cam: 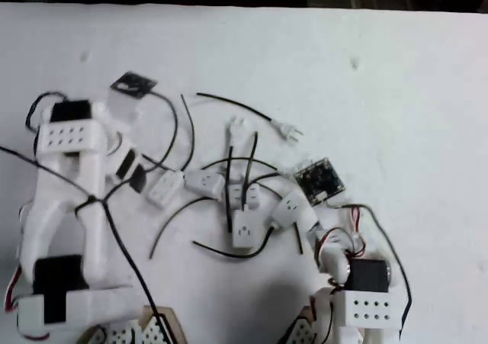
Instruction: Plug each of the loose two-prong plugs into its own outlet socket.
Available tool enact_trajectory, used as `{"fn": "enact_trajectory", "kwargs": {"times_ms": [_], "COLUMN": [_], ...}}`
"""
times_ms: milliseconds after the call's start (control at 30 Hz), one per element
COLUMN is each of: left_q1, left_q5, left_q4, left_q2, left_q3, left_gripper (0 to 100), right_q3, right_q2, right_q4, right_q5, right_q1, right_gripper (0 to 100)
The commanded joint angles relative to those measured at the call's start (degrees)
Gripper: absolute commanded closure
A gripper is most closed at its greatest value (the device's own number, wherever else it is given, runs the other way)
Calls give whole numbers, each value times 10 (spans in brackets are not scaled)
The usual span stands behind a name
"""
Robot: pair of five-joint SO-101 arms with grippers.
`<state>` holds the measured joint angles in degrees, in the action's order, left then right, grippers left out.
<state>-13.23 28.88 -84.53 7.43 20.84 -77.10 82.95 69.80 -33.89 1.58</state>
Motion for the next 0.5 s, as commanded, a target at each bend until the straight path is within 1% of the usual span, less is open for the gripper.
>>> {"fn": "enact_trajectory", "kwargs": {"times_ms": [0,100,167,233,367,467], "left_q1": [-34,-36,-35,-35,-36,-32], "left_q5": [6,1,-1,-11,-71,-90], "left_q4": [103,163,194,219,253,275], "left_q2": [104,175,222,262,333,374], "left_q3": [123,217,275,321,392,438], "left_gripper": [793,793,793,793,793,793], "right_q3": [111,182,217,249,334,405], "right_q2": [-4,-20,-57,-115,-262,-371], "right_q4": [51,80,87,88,88,88], "right_q5": [-25,-26,-26,-26,-26,-26], "right_q1": [5,5,4,4,-10,-34], "right_gripper": [981,977,947,923,940,947]}}
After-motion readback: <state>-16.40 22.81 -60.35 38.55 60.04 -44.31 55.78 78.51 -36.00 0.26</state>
